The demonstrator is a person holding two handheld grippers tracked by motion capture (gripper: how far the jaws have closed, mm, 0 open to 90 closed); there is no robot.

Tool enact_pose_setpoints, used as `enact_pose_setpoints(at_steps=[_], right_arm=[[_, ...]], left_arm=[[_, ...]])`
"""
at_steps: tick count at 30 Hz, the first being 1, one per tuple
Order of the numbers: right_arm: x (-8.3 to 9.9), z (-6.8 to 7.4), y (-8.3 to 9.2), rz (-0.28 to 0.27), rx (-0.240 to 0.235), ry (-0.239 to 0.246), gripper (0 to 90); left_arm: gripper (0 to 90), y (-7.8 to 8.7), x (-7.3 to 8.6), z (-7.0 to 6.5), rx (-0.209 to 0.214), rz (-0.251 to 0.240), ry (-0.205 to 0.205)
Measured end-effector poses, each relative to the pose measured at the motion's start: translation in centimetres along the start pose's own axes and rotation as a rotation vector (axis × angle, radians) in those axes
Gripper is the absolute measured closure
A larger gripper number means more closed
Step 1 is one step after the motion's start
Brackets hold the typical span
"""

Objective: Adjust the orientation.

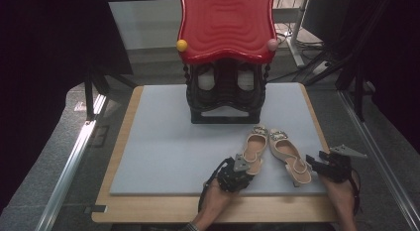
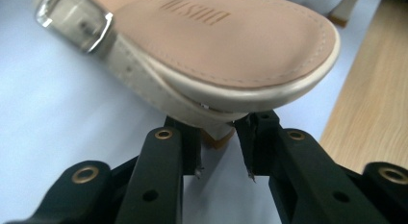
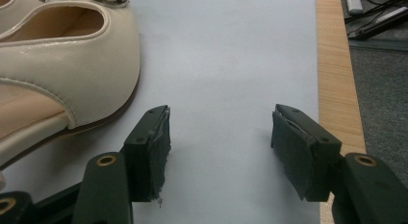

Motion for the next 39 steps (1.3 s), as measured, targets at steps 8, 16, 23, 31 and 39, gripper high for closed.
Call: enact_pose_setpoints(at_steps=[8,16,23,31,39], right_arm=[[0.0,0.0,0.0,-0.001,0.004,0.002,39.1],[0.0,0.0,0.0,0.001,0.000,0.003,38.2],[0.1,0.2,-0.1,0.000,0.011,0.019,37.4],[0.1,0.2,-0.1,-0.004,0.011,0.027,37.2],[0.2,0.1,0.0,-0.007,-0.001,0.013,37.1]], left_arm=[[70.1,1.7,1.8,1.9,0.002,0.011,0.019],[57.8,5.6,2.9,5.3,-0.070,0.039,0.043],[59.4,6.2,0.3,10.0,-0.065,-0.008,0.093],[62.3,3.1,-5.0,12.3,-0.010,0.007,0.080],[63.6,-1.6,-7.7,12.1,0.070,0.075,0.051]])
Point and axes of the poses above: each handheld gripper's, and its own axes: y roughly backward along the jaws, x roughly out of its underside, z roughly to its left, the point moved 2 cm from there along -y, roughly forward along the jaws, and after that the axes turned 15 degrees about -y, right-handed, at the moved point
